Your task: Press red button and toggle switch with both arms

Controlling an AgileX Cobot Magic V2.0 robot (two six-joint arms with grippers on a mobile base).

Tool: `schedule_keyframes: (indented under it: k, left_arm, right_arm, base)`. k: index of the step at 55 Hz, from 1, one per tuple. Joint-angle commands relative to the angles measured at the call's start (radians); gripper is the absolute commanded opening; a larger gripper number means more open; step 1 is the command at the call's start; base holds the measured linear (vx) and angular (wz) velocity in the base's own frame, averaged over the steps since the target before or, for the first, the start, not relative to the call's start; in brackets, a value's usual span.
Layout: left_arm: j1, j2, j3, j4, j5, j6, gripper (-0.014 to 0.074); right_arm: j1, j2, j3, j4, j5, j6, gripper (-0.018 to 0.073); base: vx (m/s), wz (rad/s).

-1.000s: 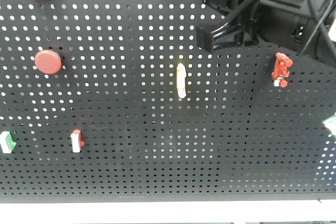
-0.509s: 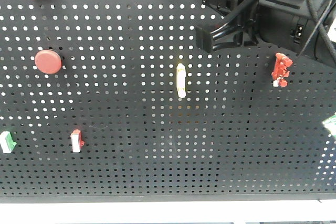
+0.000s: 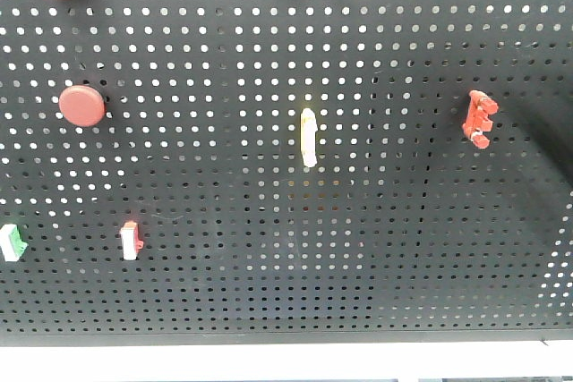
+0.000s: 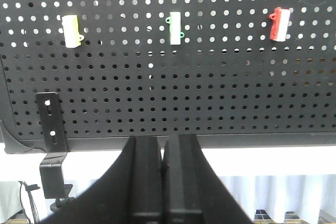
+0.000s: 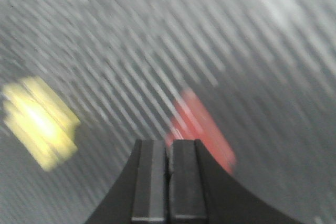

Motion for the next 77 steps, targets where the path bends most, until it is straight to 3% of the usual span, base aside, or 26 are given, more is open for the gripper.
schedule_keyframes:
  k: [1,7,13,27,39,77]
  left_arm:
    - [-0.006,0.015,0.012,-0.009,-0.076,-0.004,0.0002]
    - [-0.006,0.015,0.012,-0.009,-0.076,-0.004,0.0002]
    - [-0.006,0.015,0.012,-0.009,-0.076,-0.004,0.0002]
    - [-0.006,0.015,0.012,-0.009,-0.076,-0.004,0.0002]
    - [-0.006,0.014,0.012,-0.009,-0.077,-0.004,0.0002]
    - [-0.006,0.014,0.012,-0.009,-0.077,-0.004,0.0002]
  right_arm:
    - [-0.102,-0.146,0.180,0.009,-0.127,-0.007,0.0000]
    - [-0.156,-0.343,0.389,0.011,-0.115,-0.061,0.0000]
    - [-0.157,-0.521,0.559,0.019,-0.112,-0.062,0.0000]
    - [-0.157,-0.792,0.794,0.062,-0.093,-0.046,0.0000]
    - [-0.157,-0.796,0.791,0.080,-0.001,-0.066,0.0000]
    - [-0.157,-0.796,0.790,0.081,0.006,-0.066,0.0000]
  base:
    - [0.00,0.00]
    - [0.00,0.00]
    - [0.00,0.00]
    - [0.00,0.00]
    - [0.00,0.00]
    - [0.00,0.00]
